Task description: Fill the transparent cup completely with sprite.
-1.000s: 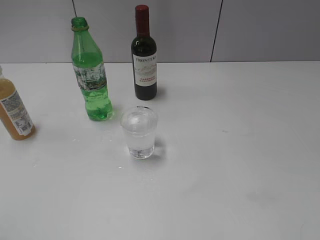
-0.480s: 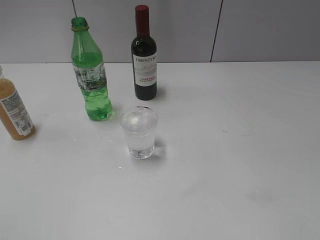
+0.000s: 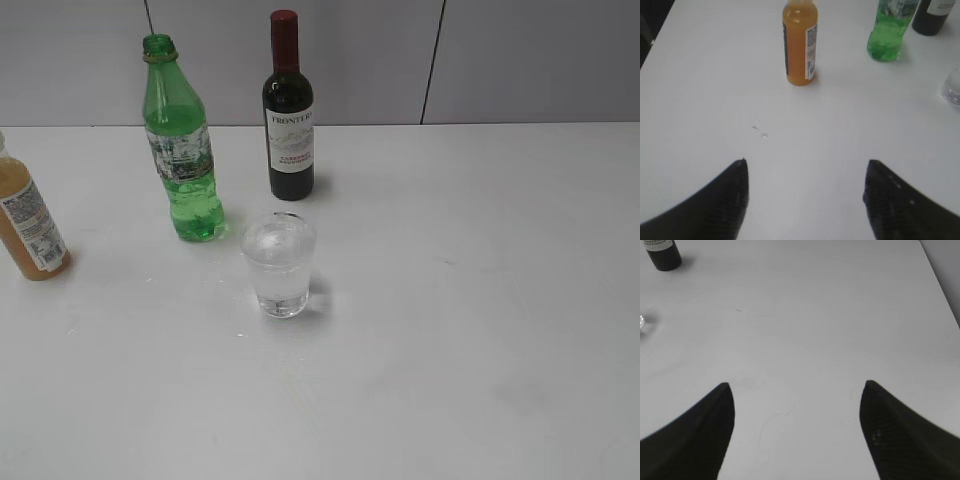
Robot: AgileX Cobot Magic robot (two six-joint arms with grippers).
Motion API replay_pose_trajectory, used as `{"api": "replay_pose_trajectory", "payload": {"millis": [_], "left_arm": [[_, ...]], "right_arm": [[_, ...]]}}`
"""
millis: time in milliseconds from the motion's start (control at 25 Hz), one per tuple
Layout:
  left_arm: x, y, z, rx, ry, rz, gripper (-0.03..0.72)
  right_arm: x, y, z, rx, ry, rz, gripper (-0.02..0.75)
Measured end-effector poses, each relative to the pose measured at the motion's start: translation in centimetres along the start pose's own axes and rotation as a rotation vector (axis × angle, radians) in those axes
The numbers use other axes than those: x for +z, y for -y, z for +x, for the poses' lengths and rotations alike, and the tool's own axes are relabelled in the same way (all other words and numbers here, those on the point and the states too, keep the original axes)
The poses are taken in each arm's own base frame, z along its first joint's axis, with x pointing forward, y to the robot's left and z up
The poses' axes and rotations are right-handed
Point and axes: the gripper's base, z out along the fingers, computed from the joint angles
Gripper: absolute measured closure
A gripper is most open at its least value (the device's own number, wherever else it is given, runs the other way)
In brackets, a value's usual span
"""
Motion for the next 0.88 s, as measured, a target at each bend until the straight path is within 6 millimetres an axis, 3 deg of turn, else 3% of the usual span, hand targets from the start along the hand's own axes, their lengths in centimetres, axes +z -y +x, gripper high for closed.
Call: {"api": "replay_pose_trajectory", "payload": {"millis": [880], "left_arm": [[-0.65,0.05,0.43,0.004,0.052,-0.005,0.136]], "right_arm": [[0.00,0.00,-0.01,0.000,0.001,0.000,0.148]]}}
